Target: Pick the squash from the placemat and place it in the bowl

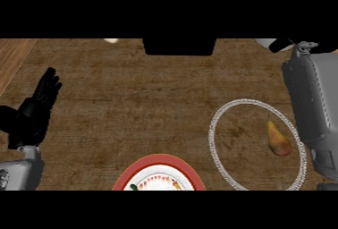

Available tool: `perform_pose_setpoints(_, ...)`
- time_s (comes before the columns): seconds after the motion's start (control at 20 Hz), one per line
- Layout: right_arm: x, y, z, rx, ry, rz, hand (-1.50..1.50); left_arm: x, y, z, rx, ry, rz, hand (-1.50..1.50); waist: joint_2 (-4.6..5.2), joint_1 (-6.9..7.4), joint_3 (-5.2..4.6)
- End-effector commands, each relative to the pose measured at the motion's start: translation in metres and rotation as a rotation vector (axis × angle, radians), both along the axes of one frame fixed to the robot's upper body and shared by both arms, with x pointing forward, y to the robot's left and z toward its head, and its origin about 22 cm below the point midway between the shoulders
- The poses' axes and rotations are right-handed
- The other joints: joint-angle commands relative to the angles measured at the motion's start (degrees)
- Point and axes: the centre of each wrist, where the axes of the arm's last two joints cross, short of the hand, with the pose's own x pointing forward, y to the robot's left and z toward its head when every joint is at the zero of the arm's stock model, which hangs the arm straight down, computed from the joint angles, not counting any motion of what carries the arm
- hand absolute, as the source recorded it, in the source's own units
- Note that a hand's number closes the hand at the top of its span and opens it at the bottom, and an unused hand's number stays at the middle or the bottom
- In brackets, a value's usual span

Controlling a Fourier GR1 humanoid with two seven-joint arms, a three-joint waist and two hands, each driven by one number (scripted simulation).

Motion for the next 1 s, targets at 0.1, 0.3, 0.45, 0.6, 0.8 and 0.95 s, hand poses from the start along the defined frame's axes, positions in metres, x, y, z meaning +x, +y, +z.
perform_pose_setpoints(0.1, -0.005, -0.011, 0.035, -0.024, -0.142, -0.098, 1.50, -0.008, 0.008, 0.005, -0.018, 0.010, 0.021, 0.00, -0.28, -0.66, 0.02)
perform_pose_setpoints(0.3, -0.009, -0.046, 0.025, 0.008, -0.164, -0.118, 1.50, 0.001, 0.011, -0.004, -0.005, -0.013, 0.019, 0.00, -0.15, -0.91, 0.02)
perform_pose_setpoints(0.45, -0.016, -0.090, 0.032, 0.050, -0.226, -0.107, 1.50, 0.014, 0.001, 0.003, -0.008, 0.005, 0.021, 0.00, -0.08, -1.22, 0.05)
perform_pose_setpoints(0.6, -0.020, -0.112, -0.003, 0.088, -0.221, -0.106, 1.50, -0.007, 0.002, -0.010, -0.007, 0.003, 0.024, 0.00, -0.09, -0.76, 0.05)
perform_pose_setpoints(0.8, -0.023, -0.171, 0.007, 0.112, -0.224, -0.131, 1.50, 0.001, -0.009, 0.006, -0.001, -0.018, 0.023, 0.00, 0.15, -0.34, 0.08)
perform_pose_setpoints(0.95, -0.036, -0.194, -0.033, 0.110, -0.235, -0.120, 1.50, -0.001, 0.016, 0.003, 0.004, -0.004, 0.022, 0.00, 0.07, -0.54, 0.08)
